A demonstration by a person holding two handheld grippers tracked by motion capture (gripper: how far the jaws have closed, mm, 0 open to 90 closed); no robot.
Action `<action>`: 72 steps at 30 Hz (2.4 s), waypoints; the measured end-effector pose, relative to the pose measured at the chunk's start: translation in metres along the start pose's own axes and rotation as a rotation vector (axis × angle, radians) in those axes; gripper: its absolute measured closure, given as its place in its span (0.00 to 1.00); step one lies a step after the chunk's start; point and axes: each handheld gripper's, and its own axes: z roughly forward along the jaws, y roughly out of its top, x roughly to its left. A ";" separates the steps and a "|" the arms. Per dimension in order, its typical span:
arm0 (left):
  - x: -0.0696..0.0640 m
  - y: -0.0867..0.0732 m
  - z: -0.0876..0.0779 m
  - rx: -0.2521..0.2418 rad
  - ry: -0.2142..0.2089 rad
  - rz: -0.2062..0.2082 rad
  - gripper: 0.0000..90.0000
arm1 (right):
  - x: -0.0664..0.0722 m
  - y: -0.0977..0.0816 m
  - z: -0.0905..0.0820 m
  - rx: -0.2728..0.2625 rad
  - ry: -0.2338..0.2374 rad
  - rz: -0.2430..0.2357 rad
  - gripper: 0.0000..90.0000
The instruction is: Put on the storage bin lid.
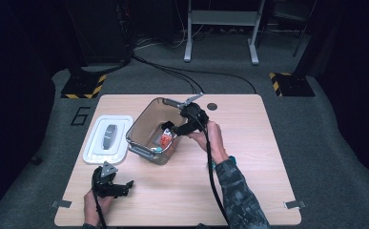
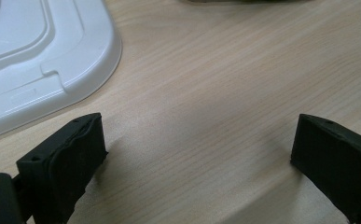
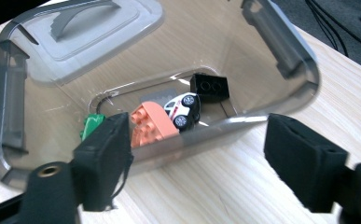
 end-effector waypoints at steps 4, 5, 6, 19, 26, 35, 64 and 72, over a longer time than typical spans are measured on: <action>0.000 0.000 0.000 0.000 0.000 0.001 0.03 | -0.006 -0.011 -0.014 -0.020 -0.008 0.017 0.19; 0.000 0.000 0.000 0.001 -0.001 0.001 0.03 | -0.007 -0.014 -0.017 -0.023 -0.010 0.027 0.19; 0.000 0.000 0.000 0.000 0.000 0.001 0.03 | -0.008 -0.018 -0.021 -0.029 -0.011 0.036 0.18; 0.000 0.000 0.000 0.000 0.000 0.002 0.03 | -0.035 -0.075 -0.049 -0.028 -0.070 0.110 0.16; 0.000 0.000 0.000 0.001 0.000 0.002 0.03 | -0.051 -0.119 -0.053 0.001 -0.115 0.200 0.14; 0.000 0.000 0.000 0.000 0.001 0.001 0.03 | -0.066 -0.166 -0.043 0.051 -0.154 0.287 0.15; 0.000 0.000 0.000 0.000 0.001 0.001 0.03 | -0.061 -0.205 -0.016 0.134 -0.182 0.287 0.64; 0.000 0.000 0.000 0.001 0.001 0.001 0.03 | -0.060 -0.200 -0.024 0.106 -0.194 0.289 0.65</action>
